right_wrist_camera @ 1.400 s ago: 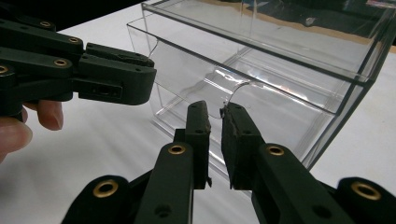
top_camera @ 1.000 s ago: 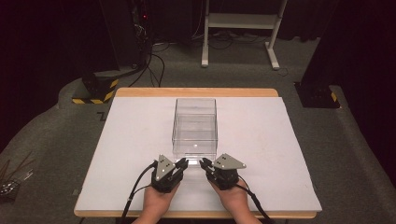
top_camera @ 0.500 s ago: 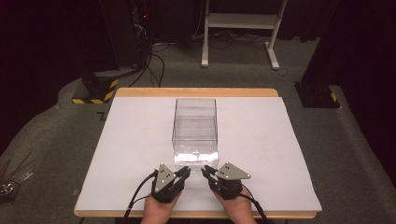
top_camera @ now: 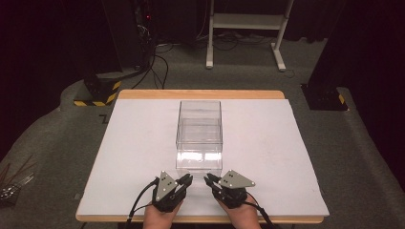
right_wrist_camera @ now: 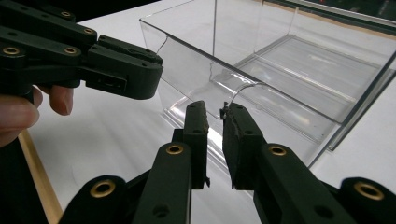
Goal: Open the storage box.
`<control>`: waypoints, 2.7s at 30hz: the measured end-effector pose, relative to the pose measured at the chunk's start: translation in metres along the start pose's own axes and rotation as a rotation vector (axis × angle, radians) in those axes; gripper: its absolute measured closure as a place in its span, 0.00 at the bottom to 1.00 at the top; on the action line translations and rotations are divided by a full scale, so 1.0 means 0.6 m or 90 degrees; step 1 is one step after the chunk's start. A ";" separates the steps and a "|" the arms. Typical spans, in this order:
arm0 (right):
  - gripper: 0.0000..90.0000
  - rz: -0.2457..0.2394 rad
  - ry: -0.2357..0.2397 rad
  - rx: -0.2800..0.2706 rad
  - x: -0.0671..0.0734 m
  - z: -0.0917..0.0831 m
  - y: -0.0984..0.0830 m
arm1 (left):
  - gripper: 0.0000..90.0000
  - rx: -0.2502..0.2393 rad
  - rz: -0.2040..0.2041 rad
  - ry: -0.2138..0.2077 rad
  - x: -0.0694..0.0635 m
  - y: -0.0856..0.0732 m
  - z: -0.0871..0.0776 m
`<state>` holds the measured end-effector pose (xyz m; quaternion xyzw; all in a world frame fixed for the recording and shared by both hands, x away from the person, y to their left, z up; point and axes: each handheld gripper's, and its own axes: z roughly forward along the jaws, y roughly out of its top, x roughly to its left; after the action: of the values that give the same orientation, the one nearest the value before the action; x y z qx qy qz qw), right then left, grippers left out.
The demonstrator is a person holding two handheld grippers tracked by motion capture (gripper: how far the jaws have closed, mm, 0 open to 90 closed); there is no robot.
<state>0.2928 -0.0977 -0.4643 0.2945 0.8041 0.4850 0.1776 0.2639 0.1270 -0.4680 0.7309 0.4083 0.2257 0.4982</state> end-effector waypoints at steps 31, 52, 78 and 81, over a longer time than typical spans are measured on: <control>0.91 0.049 -0.133 -0.001 -0.090 -0.027 -0.026 | 1.00 0.022 -0.015 0.133 0.135 0.000 0.018; 0.99 0.062 -0.131 0.037 -0.093 0.034 -0.025 | 1.00 0.065 -0.034 0.083 0.101 -0.010 0.061; 0.99 0.044 -0.100 0.049 -0.061 -0.004 -0.042 | 1.00 0.105 -0.015 0.079 0.069 -0.019 0.023; 0.99 0.044 -0.092 0.051 -0.059 -0.008 -0.043 | 1.00 0.108 -0.016 0.079 0.067 -0.020 0.020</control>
<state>0.3091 -0.1331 -0.4847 0.3633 0.7973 0.4357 0.2063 0.2906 0.1555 -0.4867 0.7498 0.4654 0.2286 0.4110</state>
